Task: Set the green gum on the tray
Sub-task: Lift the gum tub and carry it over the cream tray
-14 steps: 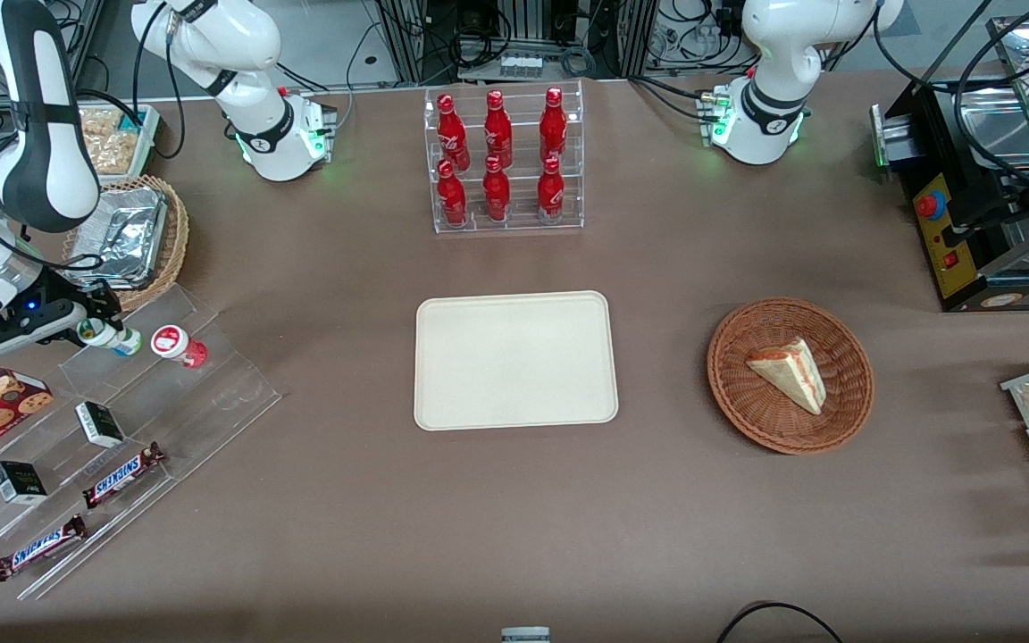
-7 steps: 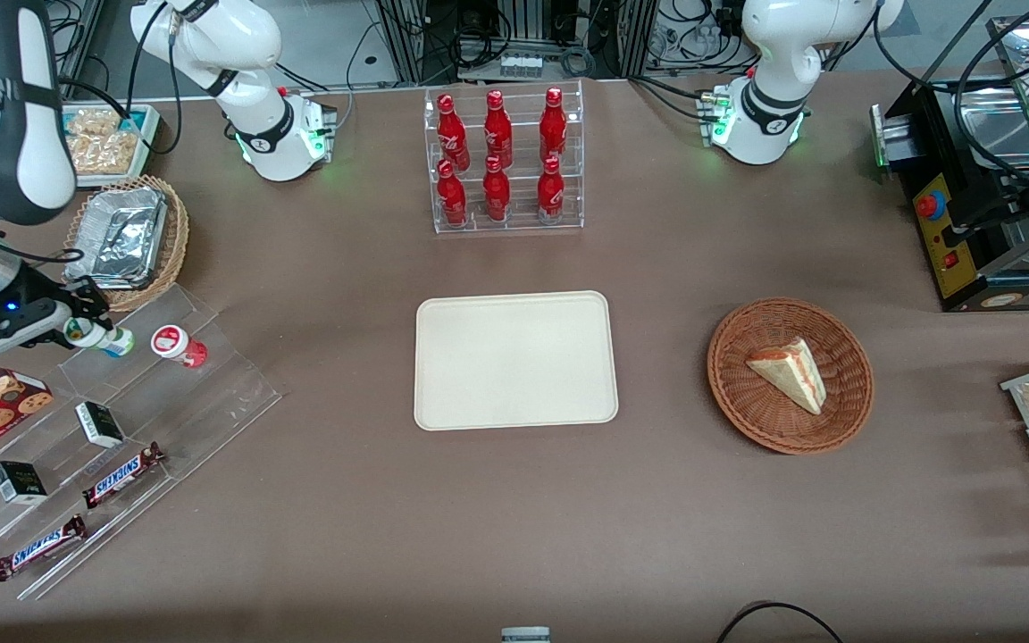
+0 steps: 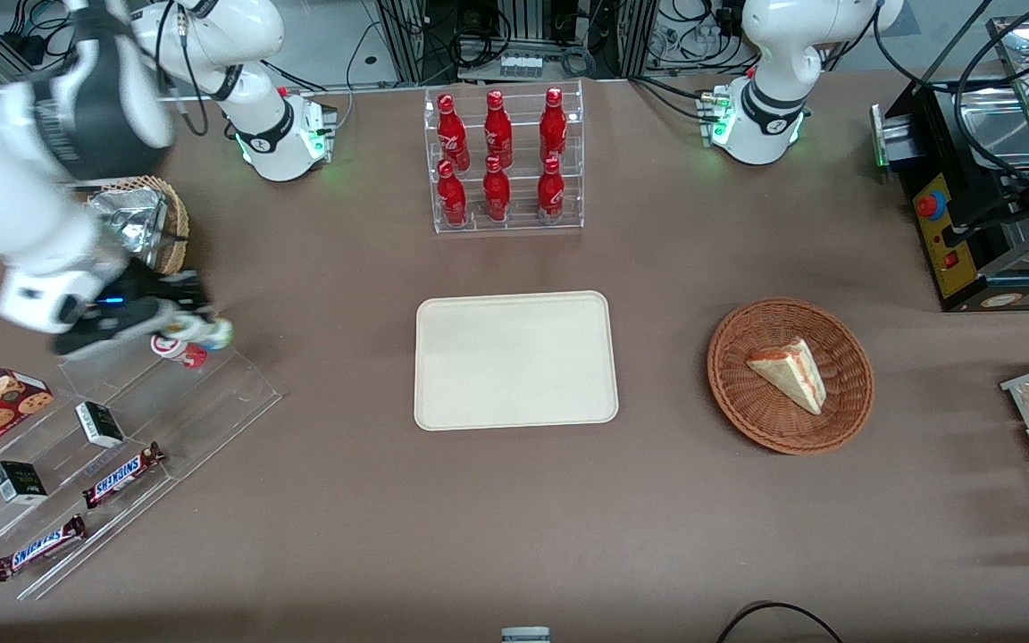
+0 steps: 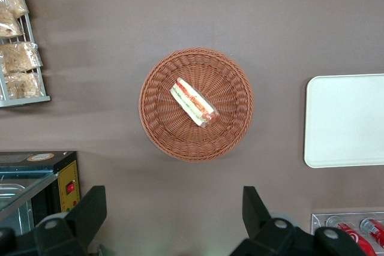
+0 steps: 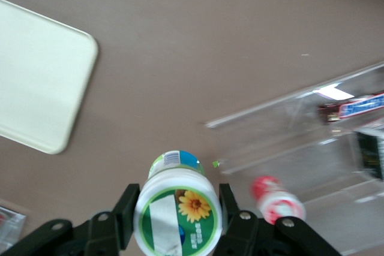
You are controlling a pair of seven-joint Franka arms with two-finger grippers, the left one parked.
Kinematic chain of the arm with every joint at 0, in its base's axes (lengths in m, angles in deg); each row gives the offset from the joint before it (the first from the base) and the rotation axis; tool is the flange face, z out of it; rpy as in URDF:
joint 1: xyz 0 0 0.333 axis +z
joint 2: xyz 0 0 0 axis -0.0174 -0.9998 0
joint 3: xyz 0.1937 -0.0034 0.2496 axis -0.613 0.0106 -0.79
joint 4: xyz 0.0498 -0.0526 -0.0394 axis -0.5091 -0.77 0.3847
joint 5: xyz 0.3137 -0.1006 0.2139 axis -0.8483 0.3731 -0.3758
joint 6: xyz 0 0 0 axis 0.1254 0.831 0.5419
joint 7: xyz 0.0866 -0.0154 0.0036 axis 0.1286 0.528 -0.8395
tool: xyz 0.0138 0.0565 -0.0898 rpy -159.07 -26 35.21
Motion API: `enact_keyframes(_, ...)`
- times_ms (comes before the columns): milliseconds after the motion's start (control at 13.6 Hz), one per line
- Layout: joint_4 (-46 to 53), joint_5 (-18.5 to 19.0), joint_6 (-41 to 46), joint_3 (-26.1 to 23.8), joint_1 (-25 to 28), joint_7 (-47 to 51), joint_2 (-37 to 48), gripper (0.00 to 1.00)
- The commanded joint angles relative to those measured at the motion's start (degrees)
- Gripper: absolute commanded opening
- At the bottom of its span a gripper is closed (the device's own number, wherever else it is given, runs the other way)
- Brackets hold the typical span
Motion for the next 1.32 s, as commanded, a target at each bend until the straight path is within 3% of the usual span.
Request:
enact_keyframes(0, 4.0, -0.3, 1.0, 0.6, 6.0, 11.1, -4.8, 0.00)
enact_keyframes(367, 17.9, 0.4, -0.8, 0.8, 21.7, 34.0, -20.0, 0.00)
enact_keyframes(734, 20.9, 0.8, -9.2, 1.0, 30.1, 51.3, -29.2, 0.00)
enact_keyframes(1028, 20.7, 8.2, -14.1, 1.0, 34.3, 61.6, -34.4, 0.00)
enact_keyframes(1248, 20.8, 9.0, -18.4, 1.0, 36.5, 65.0, -38.4, 0.00)
